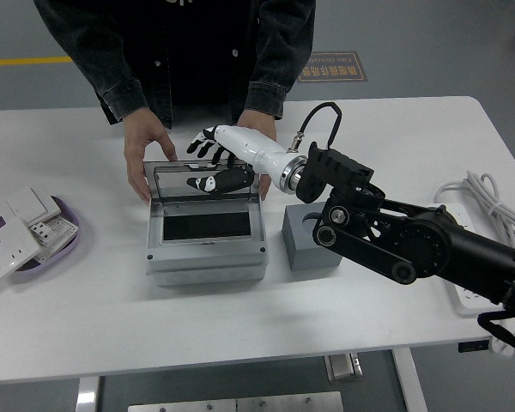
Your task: Pick up the cylinder from the cube,place it in the box,flap close box
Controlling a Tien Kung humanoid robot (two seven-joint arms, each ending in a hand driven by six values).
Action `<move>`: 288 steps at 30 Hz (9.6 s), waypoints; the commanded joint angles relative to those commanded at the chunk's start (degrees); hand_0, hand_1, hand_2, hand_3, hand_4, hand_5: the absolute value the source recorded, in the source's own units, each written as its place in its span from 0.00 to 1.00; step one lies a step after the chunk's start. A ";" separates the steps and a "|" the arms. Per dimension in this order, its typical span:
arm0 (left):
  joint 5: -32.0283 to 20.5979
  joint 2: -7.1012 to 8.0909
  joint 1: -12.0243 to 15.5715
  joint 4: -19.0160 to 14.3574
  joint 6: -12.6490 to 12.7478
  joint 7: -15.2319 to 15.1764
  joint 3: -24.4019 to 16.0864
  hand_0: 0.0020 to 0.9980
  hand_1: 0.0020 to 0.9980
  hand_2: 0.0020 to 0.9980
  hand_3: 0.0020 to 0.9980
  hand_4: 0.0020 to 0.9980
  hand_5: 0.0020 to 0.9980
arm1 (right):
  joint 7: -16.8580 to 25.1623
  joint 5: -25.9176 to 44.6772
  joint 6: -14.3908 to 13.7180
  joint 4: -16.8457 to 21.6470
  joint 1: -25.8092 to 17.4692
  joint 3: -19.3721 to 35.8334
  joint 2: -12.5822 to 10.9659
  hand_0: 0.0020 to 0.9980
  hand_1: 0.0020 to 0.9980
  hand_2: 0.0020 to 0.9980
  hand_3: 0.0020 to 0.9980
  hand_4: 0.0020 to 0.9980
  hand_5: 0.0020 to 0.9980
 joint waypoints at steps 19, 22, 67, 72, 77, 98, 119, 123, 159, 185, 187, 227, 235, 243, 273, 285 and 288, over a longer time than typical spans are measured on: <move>-2.79 -0.19 0.33 0.00 -0.05 -1.53 3.01 0.63 0.66 0.58 0.63 0.72 0.29 | -3.38 -5.49 -0.70 10.11 -7.79 -1.87 -4.55 0.35 0.54 0.66 0.71 0.73 0.38; -3.06 -0.17 0.31 0.00 -0.05 -1.69 3.20 0.63 0.66 0.58 0.63 0.72 0.29 | -3.35 -5.61 -0.50 10.02 -8.49 -1.07 -4.93 0.35 0.54 0.66 0.71 0.72 0.39; -1.97 -0.48 1.04 0.00 0.08 -0.59 1.70 0.64 0.66 0.58 0.63 0.72 0.29 | 22.34 14.13 4.56 6.81 -44.96 68.24 1.70 0.74 0.69 0.70 0.75 0.84 0.36; -1.59 -0.40 1.14 0.00 0.11 -0.39 1.24 0.64 0.66 0.58 0.64 0.72 0.29 | 22.60 14.57 4.50 6.61 -45.45 68.97 1.86 0.75 0.69 0.71 0.75 0.86 0.40; -1.85 -0.70 1.17 0.00 0.16 -0.44 1.15 0.64 0.66 0.58 0.64 0.72 0.30 | 22.98 14.86 4.61 6.55 -45.78 68.81 2.14 0.76 0.69 0.70 0.74 0.85 0.39; -2.22 -1.29 1.03 0.00 0.30 -0.49 0.72 0.64 0.66 0.58 0.64 0.72 0.30 | 27.18 26.25 7.00 6.77 -46.22 67.89 2.47 0.76 0.69 0.70 0.74 0.87 0.39; -1.69 -1.09 1.53 0.00 0.34 -0.17 0.26 0.64 0.67 0.59 0.64 0.72 0.30 | 26.85 26.42 7.57 7.26 -46.72 67.49 2.01 0.77 0.69 0.70 0.74 0.88 0.52; -1.32 -1.09 1.65 0.00 0.36 -0.03 -0.20 0.64 0.67 0.59 0.64 0.72 0.30 | 26.73 26.48 7.56 7.06 -46.99 66.84 1.93 0.77 0.69 0.70 0.74 0.88 0.52; 0.42 0.11 1.53 0.00 0.31 0.97 -1.96 0.64 0.67 0.58 0.64 0.72 0.29 | 26.74 25.56 6.01 7.52 -49.70 67.47 1.66 0.77 0.69 0.69 0.71 0.87 0.56; -0.05 -0.50 1.37 0.00 0.41 0.92 -2.19 0.64 0.67 0.58 0.65 0.72 0.29 | 26.25 25.11 6.02 7.85 -49.96 67.99 1.91 0.76 0.67 0.67 0.67 0.85 0.56; -0.09 -0.45 1.36 0.00 0.43 0.93 -2.22 0.64 0.67 0.58 0.65 0.72 0.29 | 26.22 25.06 6.02 7.87 -49.93 67.99 2.01 0.76 0.67 0.67 0.67 0.85 0.56; -0.68 -0.30 0.99 0.00 0.44 0.57 -1.78 0.64 0.66 0.58 0.65 0.72 0.29 | 25.77 25.44 5.85 7.34 -49.07 66.99 1.91 0.74 0.66 0.66 0.66 0.80 0.55; -0.57 -0.39 0.44 0.00 0.36 0.47 -1.56 0.64 0.66 0.58 0.65 0.72 0.30 | 25.85 25.73 5.80 7.55 -48.50 66.78 1.53 0.74 0.66 0.66 0.66 0.79 0.54; -1.34 -0.14 -0.45 0.00 0.17 -0.18 -0.06 0.64 0.67 0.58 0.65 0.72 0.29 | 25.70 25.59 5.65 7.37 -46.60 66.87 0.12 0.74 0.66 0.66 0.66 0.78 0.53; -0.73 0.54 -0.74 0.00 0.20 0.23 -0.89 0.64 0.66 0.58 0.65 0.72 0.29 | 25.83 24.34 5.25 7.87 -47.04 68.10 0.96 0.74 0.66 0.65 0.66 0.77 0.52; -1.13 -0.33 -0.69 0.00 0.32 0.22 -1.18 0.64 0.66 0.58 0.65 0.72 0.29 | 25.79 24.68 5.07 7.72 -47.76 68.26 1.07 0.74 0.66 0.65 0.66 0.76 0.52; -1.20 -0.17 -0.82 0.00 0.34 0.19 -1.22 0.64 0.66 0.58 0.65 0.72 0.29 | 25.73 24.57 5.01 7.68 -47.74 68.36 1.15 0.74 0.66 0.65 0.66 0.76 0.52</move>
